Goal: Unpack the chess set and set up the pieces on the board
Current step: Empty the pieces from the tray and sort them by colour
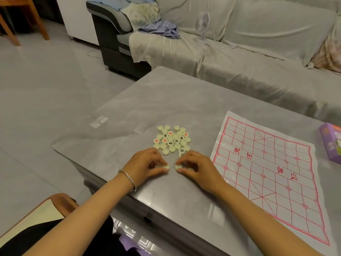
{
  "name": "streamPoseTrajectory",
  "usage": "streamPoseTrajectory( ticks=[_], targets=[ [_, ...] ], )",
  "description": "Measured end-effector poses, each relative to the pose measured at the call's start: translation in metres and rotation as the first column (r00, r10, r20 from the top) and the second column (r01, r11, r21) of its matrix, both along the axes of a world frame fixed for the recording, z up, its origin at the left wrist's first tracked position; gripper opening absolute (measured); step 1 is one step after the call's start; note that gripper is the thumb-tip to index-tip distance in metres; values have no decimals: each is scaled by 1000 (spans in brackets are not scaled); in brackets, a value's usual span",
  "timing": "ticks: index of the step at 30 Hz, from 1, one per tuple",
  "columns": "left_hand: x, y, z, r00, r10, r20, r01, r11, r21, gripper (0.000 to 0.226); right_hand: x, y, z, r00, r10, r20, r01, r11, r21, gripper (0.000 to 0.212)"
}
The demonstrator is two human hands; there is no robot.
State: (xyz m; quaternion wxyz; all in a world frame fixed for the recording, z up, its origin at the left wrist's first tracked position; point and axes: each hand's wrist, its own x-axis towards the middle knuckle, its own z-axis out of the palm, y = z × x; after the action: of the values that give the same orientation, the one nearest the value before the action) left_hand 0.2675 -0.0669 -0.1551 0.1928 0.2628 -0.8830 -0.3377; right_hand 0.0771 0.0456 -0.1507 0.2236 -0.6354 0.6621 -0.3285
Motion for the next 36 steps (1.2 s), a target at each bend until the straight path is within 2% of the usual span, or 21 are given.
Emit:
streamPoseTrajectory(
  ticks=[6, 10, 12, 14, 18, 21, 23, 26, 32, 36],
  targets=[
    [-9, 1, 6, 997, 71, 31, -72, 997, 30, 11, 4, -7, -2, 995, -98, -26, 97, 995, -38, 17],
    [-16, 0, 8, 996, 32, 82, -37, 998, 59, 15, 6, -13, 1, 985, -160, 59, 158, 987, 35, 11],
    [-19, 1, 7, 995, 30, 98, -35, 998, 50, 17, 5, -14, 1, 986, -161, 42, 159, 986, 54, 10],
    [-21, 2, 6, 993, 64, 102, -67, 997, 25, 16, 4, -15, 1, 984, -176, 2, 176, 983, 44, 10],
    [-21, 3, 9, 991, 102, 89, -101, 995, -19, 17, -1, -6, 11, 971, -228, 74, 228, 974, 8, 9],
    [-11, -1, 13, 997, 79, 24, -80, 997, 22, 21, -13, 9, 16, 989, -147, -33, 149, 986, 68, 17],
    [-2, -3, 13, 998, 23, 60, -24, 1000, 20, 25, -17, 19, 13, 990, -98, -105, 112, 984, 139, 24],
    [3, 0, 9, 991, -37, 127, 39, 999, -8, 24, -17, 26, 7, 987, -103, -123, 119, 983, 139, 20],
    [-1, 5, 12, 999, 9, 37, -12, 996, 91, 18, -10, 20, 8, 991, -131, -40, 135, 983, 122, 17],
    [-6, 6, 12, 998, 53, 39, -56, 995, 84, 14, -10, 12, 3, 969, -247, -9, 247, 966, 72, 12]
  ],
)
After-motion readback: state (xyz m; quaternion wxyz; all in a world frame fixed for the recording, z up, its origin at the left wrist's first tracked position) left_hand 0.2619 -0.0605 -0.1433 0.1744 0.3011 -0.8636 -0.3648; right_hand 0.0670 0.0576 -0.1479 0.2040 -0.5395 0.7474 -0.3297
